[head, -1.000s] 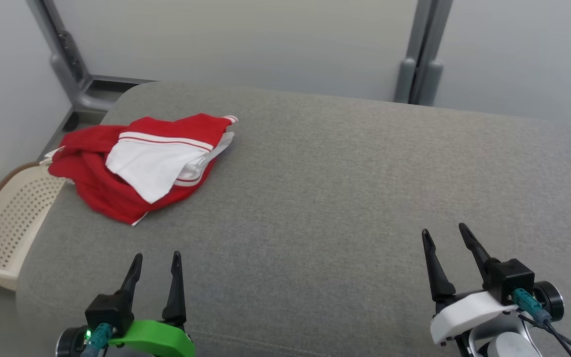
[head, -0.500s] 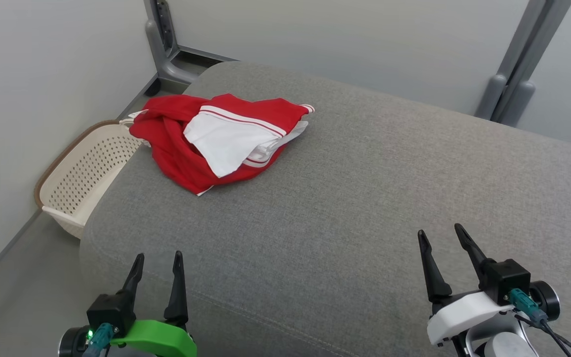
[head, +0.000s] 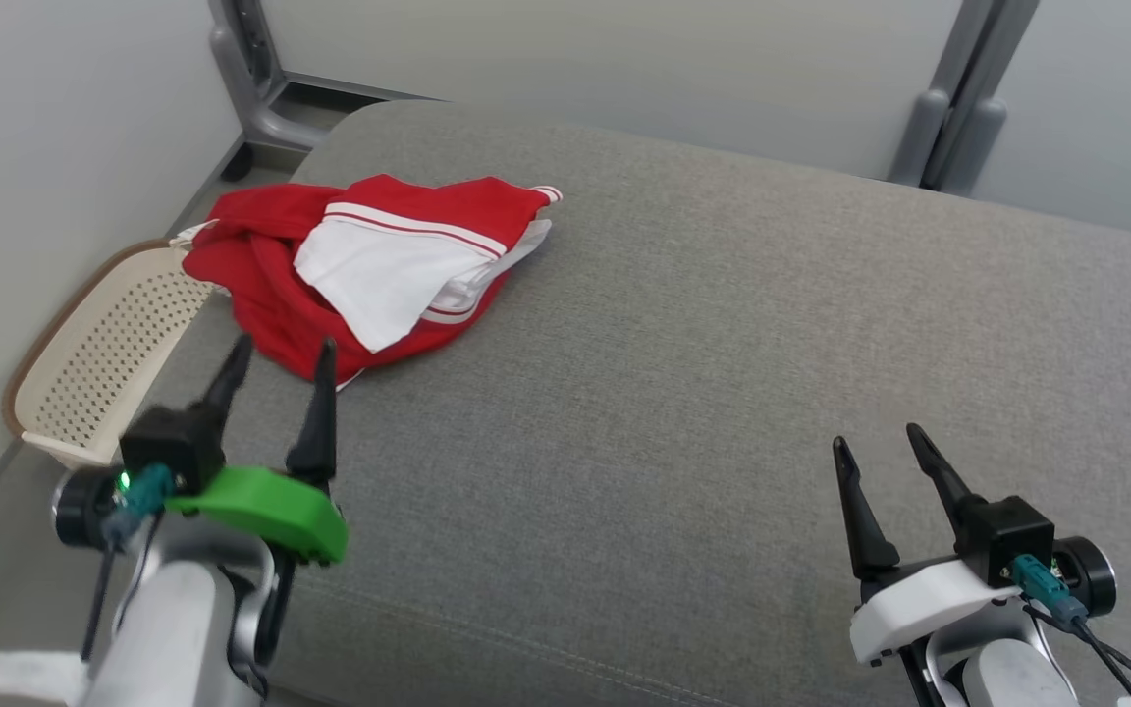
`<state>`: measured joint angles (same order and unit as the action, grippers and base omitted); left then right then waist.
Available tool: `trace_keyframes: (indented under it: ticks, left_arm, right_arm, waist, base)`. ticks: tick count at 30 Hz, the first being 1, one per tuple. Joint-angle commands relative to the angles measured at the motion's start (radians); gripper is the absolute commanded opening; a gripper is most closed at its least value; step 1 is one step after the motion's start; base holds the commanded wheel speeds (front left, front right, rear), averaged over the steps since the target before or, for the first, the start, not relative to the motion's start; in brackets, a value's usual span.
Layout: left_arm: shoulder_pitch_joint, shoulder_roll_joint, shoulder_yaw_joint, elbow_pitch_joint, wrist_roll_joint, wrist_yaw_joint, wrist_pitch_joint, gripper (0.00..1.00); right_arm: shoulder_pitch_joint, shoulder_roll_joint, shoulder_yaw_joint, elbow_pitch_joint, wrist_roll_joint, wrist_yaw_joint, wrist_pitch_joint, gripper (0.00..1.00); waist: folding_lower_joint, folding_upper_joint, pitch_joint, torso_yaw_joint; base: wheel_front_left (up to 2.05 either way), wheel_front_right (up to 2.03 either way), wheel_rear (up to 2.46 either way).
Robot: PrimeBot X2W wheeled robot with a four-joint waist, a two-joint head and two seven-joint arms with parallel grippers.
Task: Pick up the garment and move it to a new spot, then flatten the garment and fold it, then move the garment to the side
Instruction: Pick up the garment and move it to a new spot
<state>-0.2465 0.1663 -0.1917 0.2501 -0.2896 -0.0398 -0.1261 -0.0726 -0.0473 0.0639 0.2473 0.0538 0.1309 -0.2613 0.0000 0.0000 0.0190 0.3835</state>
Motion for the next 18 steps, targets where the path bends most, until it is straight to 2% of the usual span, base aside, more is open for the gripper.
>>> trace_keyframes:
  ticks: [1, 10, 15, 18]
  left_arm:
    - [-0.065, 0.018, 0.007, 0.001, -0.002, -0.009, 0.023, 1.0]
    - [-0.388, 0.101, -0.005, 0.13, -0.077, -0.074, 0.259, 1.0]
    - [-0.521, 0.117, -0.007, 0.23, -0.194, -0.088, 0.399, 1.0]
    - [-0.587, 0.144, -0.021, 0.278, -0.224, -0.09, 0.465, 1.0]
  right_arm:
    - [-0.018, -0.004, -0.007, -0.008, -0.009, 0.0, 0.0, 1.0]
    - [-0.054, -0.004, -0.017, -0.021, -0.034, 0.0, 0.007, 1.0]
    - [-0.093, -0.004, -0.003, -0.035, -0.047, 0.0, 0.012, 1.0]
    - [-0.12, -0.004, 0.006, -0.046, -0.057, 0.0, 0.017, 1.0]
  waist:
    - [0.0, 0.0, 0.043, -0.052]
    - [0.0, 0.0, 0.126, -0.151]
    - [0.0, 0.0, 0.202, -0.207]
    - [0.0, 0.0, 0.25, -0.241]
  base:
    - [0.0, 0.0, 0.0]
    - [0.0, 0.0, 0.0]
    - [0.0, 0.0, 0.0]
    - [0.0, 0.0, 0.0]
